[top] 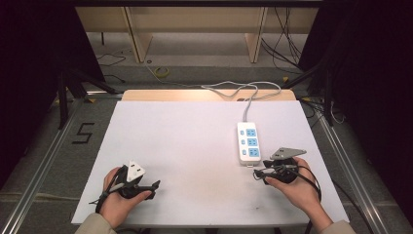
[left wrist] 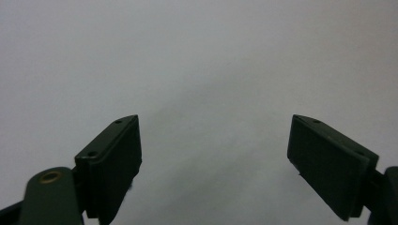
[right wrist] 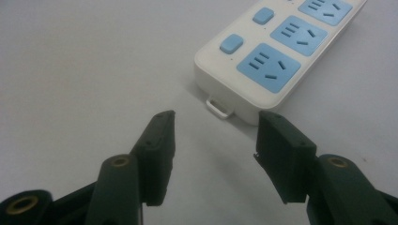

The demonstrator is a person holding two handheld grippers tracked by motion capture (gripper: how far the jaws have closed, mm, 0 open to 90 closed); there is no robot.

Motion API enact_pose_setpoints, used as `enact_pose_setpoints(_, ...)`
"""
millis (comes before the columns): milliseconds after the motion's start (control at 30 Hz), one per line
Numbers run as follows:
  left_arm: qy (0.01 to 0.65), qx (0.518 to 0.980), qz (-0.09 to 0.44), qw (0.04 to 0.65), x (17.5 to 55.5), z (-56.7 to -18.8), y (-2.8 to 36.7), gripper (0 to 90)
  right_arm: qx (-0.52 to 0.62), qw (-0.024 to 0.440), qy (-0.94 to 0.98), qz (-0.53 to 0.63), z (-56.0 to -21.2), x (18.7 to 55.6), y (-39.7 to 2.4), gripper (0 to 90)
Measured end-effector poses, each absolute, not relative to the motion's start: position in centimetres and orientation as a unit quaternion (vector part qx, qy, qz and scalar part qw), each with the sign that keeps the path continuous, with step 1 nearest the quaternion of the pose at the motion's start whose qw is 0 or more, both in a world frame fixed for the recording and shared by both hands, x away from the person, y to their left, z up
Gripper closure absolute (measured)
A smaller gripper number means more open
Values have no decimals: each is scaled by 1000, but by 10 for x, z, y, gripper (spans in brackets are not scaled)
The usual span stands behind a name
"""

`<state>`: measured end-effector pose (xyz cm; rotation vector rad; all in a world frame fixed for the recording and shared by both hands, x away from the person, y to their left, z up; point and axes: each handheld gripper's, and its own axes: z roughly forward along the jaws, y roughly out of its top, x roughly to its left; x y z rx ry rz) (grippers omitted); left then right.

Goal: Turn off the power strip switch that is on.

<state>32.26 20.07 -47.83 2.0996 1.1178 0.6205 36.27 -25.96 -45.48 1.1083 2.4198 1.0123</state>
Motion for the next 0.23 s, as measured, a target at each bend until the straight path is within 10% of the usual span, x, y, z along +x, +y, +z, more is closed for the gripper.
enact_pose_setpoints(233, 430, 804, 238, 334, 324, -479, 201, 173, 380, 147, 838, 363, -458, 357, -263, 426)
